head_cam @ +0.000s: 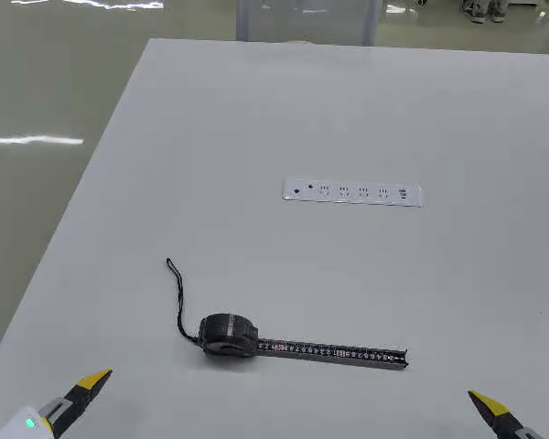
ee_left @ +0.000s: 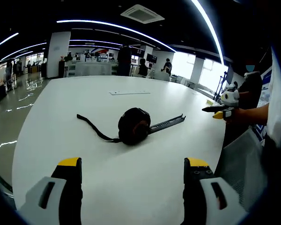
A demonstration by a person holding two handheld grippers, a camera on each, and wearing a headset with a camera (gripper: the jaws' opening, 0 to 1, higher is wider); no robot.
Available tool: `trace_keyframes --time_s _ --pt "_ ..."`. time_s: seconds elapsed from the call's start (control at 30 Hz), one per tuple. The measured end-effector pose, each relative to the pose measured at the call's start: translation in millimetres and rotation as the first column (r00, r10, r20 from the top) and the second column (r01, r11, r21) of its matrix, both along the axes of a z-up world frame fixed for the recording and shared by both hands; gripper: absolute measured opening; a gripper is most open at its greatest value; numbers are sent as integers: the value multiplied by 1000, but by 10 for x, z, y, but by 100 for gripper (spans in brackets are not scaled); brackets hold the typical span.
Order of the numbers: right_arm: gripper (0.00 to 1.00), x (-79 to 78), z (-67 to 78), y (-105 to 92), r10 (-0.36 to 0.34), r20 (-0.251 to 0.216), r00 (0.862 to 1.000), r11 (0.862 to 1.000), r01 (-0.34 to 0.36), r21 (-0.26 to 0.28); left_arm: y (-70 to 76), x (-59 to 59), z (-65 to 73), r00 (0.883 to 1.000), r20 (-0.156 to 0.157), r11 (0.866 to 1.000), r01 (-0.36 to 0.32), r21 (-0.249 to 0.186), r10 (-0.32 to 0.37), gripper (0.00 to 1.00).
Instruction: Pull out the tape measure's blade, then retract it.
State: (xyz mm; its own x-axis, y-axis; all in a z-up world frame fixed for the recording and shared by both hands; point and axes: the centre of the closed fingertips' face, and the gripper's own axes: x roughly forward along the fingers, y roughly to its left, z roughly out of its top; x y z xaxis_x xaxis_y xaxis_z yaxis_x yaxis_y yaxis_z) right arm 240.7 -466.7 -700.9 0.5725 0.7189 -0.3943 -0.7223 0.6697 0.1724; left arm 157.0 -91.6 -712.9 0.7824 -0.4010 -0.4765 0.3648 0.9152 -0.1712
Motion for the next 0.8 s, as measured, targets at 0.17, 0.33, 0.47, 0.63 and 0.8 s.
trace_keyframes --time_s 0.17,0.33,0.47,0.63,0.8 --pt "76 -59 65 -9 -7 19 1000 1000 7 6 40 -89 25 1000 11 1000 -26 -5 26 88" --pt "76 -128 75 -32 -11 27 1000 1000 11 2 72 -151 20 999 5 999 -33 -3 33 88" --pt "76 -187 96 -43 -15 29 999 1000 15 -3 97 -185 66 998 19 999 -51 -16 51 87" --pt "75 -239 116 -78 -23 32 999 1000 23 0 113 -201 54 998 16 998 -55 -13 56 87" --pt "75 -243 140 -90 -22 33 999 1000 22 1 94 -207 49 999 15 999 -50 -8 50 87"
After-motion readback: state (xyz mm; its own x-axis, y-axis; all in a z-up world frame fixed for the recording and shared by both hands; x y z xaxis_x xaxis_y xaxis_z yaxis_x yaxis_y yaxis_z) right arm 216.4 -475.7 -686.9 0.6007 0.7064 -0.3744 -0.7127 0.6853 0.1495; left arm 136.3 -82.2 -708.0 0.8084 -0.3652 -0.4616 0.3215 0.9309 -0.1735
